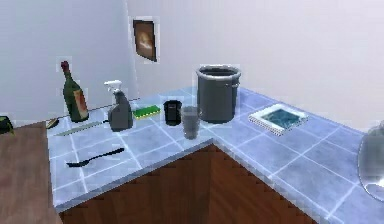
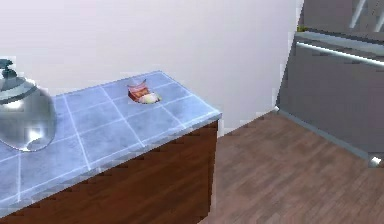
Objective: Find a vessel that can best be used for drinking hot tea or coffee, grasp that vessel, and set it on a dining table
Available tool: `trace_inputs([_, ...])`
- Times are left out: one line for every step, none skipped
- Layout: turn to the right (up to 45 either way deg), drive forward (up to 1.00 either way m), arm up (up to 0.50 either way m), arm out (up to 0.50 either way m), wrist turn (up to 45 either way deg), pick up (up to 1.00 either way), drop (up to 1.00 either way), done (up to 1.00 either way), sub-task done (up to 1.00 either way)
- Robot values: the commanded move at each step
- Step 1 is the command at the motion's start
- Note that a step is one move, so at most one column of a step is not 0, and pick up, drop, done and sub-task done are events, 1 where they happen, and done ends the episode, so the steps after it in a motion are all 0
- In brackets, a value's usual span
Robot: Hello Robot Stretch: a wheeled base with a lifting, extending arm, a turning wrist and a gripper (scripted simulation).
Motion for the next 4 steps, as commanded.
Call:
trace_inputs([0.0,0.40,0.00,0.00,0.0,0.00,0.00,0.00,0.00])
trace_inputs([-45.0,0.00,0.00,0.00,0.0,0.00,0.00,0.00,0.00])
trace_inputs([-45.0,0.00,0.00,0.00,0.0,0.00,0.00,0.00,0.00])
trace_inputs([0.0,0.00,0.50,0.00,0.0,0.00,0.00,0.00,0.00])
